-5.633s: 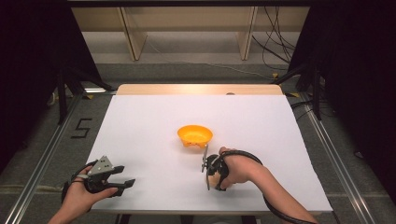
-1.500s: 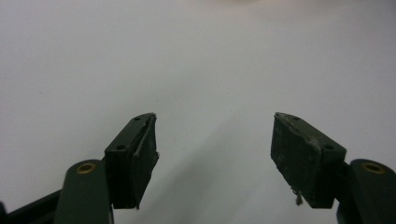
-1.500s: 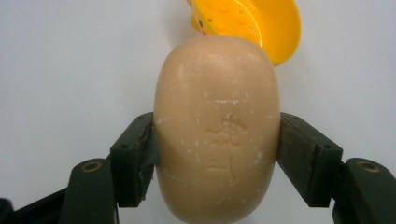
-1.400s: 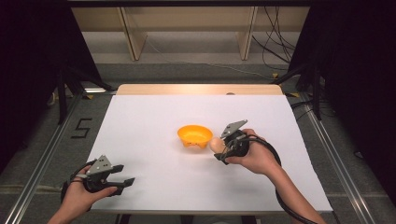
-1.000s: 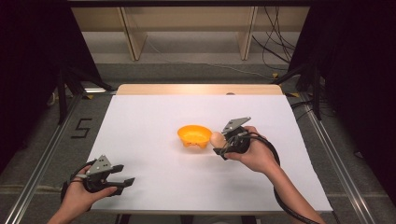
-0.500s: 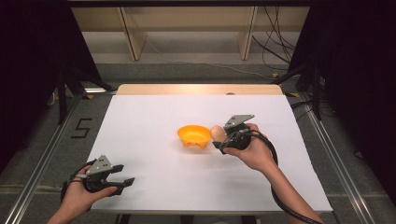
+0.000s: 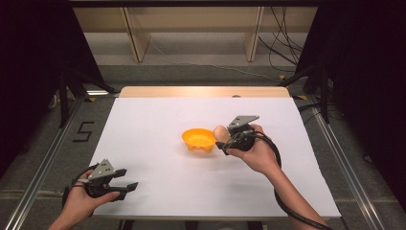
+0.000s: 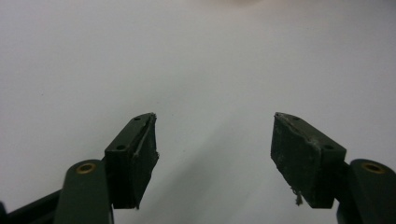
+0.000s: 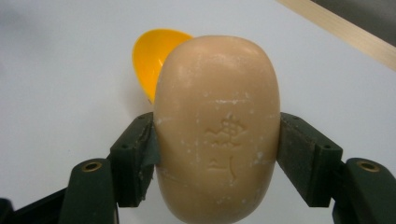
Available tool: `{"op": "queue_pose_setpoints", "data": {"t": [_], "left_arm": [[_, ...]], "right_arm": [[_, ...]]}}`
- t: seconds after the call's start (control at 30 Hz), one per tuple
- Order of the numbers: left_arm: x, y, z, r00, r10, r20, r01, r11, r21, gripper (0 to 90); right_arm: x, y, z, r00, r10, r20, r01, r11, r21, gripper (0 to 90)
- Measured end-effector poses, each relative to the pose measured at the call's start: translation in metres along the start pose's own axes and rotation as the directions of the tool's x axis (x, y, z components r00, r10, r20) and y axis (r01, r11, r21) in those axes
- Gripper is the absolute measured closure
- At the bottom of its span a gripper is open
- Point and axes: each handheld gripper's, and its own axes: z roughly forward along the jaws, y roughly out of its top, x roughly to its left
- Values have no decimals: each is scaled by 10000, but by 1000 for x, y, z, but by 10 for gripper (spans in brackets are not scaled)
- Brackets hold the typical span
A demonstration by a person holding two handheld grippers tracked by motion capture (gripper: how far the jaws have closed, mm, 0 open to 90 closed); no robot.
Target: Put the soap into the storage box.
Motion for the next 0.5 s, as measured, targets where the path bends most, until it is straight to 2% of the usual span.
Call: {"op": "queue_pose_setpoints", "data": {"t": [0.07,0.2,0.23,0.27,0.3,0.33,0.37,0.4,0.43,0.47,0.5], "left_arm": [[0,0,0,10000,2,15,-2,10000,0,312],[0,0,0,10000,9,20,-9,10000,-1,312],[-1,0,0,9999,-100,83,100,9999,-90,312],[0,0,0,10000,37,5,-37,10000,20,312],[0,0,0,10000,21,8,-21,10000,15,312],[0,0,0,10000,38,22,-38,10000,41,312],[0,0,0,10000,38,22,-38,10000,41,312],[1,0,0,10000,41,26,-41,10000,35,312],[0,0,0,10000,21,9,-21,10000,16,312],[0,0,0,10000,30,5,-30,10000,13,312],[0,0,0,10000,13,19,-13,10000,-1,312]], "right_arm": [[1,1,1,9999,129,111,-128,9998,-144,341],[1,4,1,9997,217,131,-215,9997,-109,341],[-1,5,3,9998,3,184,3,9995,-310,341],[0,6,1,9998,194,70,-194,9998,8,341],[0,7,1,9995,285,121,-285,9996,13,342],[-2,7,3,9999,-55,100,57,9998,-197,341],[-2,7,3,9999,-55,100,57,9998,-197,341],[-2,8,4,9998,109,157,-104,9994,-326,341],[-1,9,3,9995,297,129,-295,9994,-166,341],[-2,9,3,9999,122,23,-122,9998,-140,341],[-1,10,3,9998,212,4,-212,9997,-77,341]]}}
